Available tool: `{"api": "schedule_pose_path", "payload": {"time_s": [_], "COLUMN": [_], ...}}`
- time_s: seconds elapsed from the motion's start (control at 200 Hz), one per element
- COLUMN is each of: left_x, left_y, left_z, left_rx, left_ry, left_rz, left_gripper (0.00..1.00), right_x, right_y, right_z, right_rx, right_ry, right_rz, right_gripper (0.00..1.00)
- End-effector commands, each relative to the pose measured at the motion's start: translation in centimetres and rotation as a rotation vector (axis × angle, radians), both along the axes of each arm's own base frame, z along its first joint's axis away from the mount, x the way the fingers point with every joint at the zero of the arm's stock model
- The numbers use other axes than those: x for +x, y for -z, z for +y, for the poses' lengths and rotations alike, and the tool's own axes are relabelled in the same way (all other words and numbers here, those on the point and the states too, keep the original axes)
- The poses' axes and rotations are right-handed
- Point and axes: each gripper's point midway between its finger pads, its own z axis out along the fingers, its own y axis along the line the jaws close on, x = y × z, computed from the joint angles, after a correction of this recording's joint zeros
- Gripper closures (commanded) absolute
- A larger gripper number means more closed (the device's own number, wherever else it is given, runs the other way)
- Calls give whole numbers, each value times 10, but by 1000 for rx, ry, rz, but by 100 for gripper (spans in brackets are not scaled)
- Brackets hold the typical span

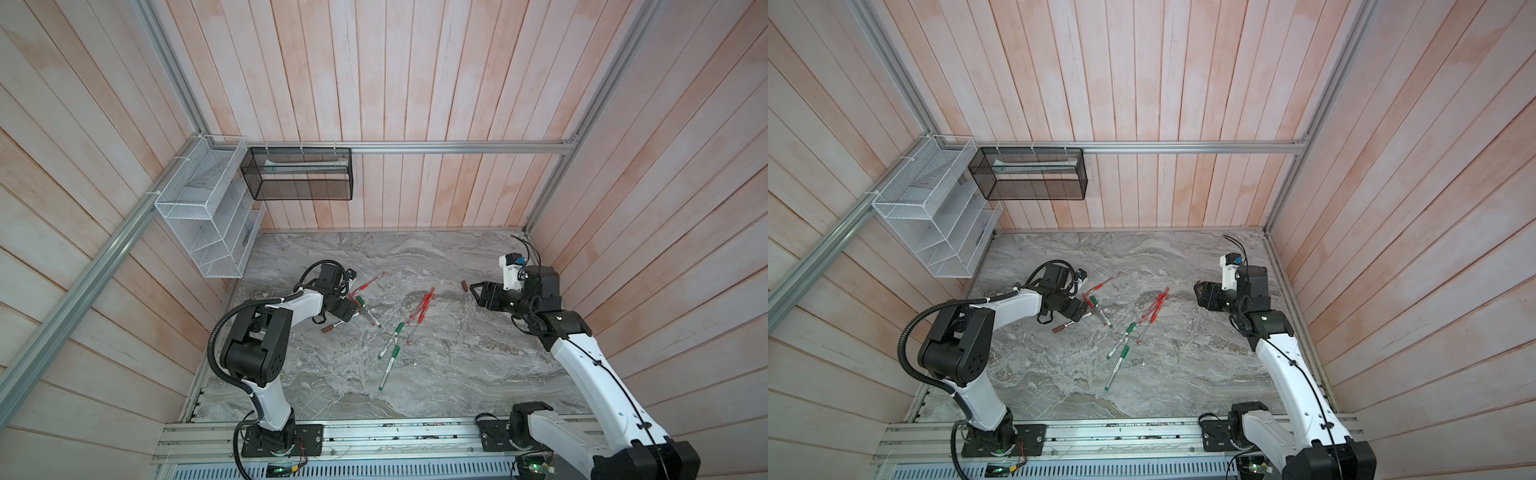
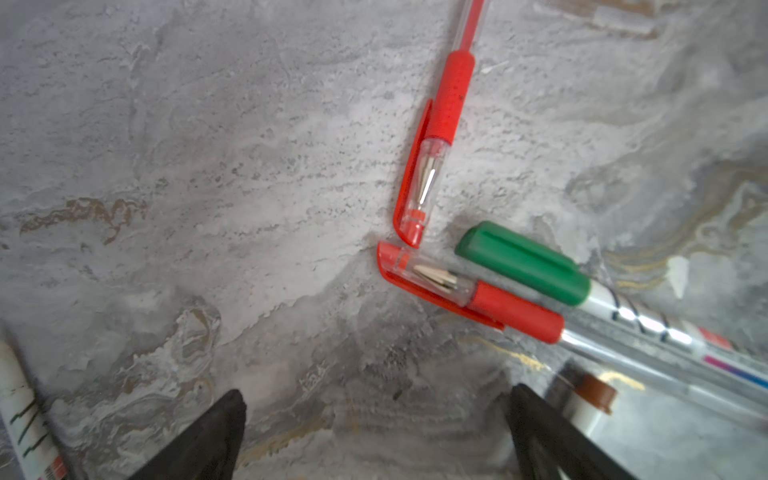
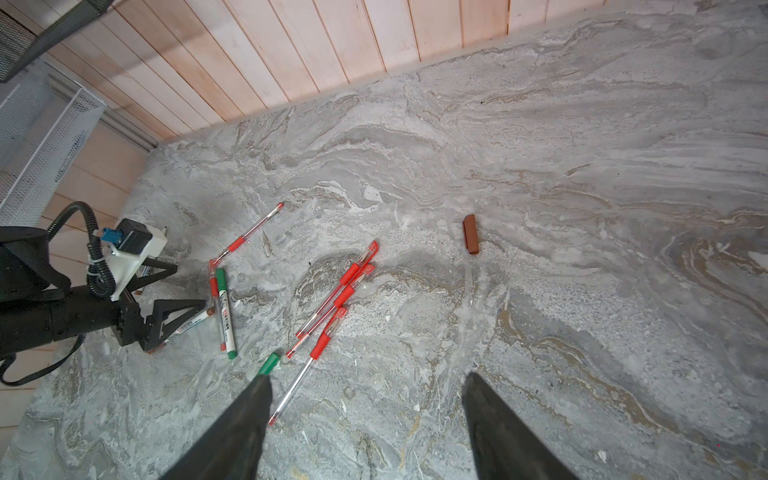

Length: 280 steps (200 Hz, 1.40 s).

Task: Open the pen caps
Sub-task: 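Move the left gripper to a brown-capped white marker while the right withdraws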

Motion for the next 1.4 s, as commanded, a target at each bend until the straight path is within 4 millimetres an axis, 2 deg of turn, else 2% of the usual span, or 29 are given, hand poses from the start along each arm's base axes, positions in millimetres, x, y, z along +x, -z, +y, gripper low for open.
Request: {"api": "schedule_pose_path", "payload": {"time_s": [0.0,0.095,0.33,0.53,0.615,0.745,0.82,0.89,0.93,1.01,1.225,1.29,1.395], "left_x": [-21,-34,-85,-117,-113,-91,-82,-74,-73,-79,-117,-121,-122], "left_y": [19,23,16,13,-11,-64,-86,-97,-97,-85,-65,-57,-48], "left_z": [-1,-9,-37,-42,-47,-55,-49,-32,-22,-3,-11,-9,9], "left_rx": [56,96,128,124,67,-144,-329,-449,-484,-500,-713,-700,-618], "left_ry": [63,130,339,412,359,141,-10,-168,-242,-365,-508,-540,-650], "left_rz": [48,43,22,33,-2,-27,22,57,76,127,394,419,438], "left_gripper": [0,0,0,0,0,0,0,2,3,5,11,15,26], "right_x": [-2,0,2,4,5,9,13,15,16,18,17,18,15], "right_y": [-6,-9,-19,-23,-26,-25,-24,-26,-27,-26,-21,-17,-18], "right_z": [5,6,6,7,8,6,7,9,9,6,2,1,2], "right_rx": [26,25,9,24,21,11,10,25,31,23,17,11,20], "right_ry": [-18,-23,-31,-33,-34,-27,-28,-29,-25,-8,20,23,18], "right_rz": [-12,-14,-22,-25,-14,-15,0,-2,-12,-15,-16,-2,-2], "right_gripper": [26,27,26,26,26,25,26,25,25,25,25,25,25]}}
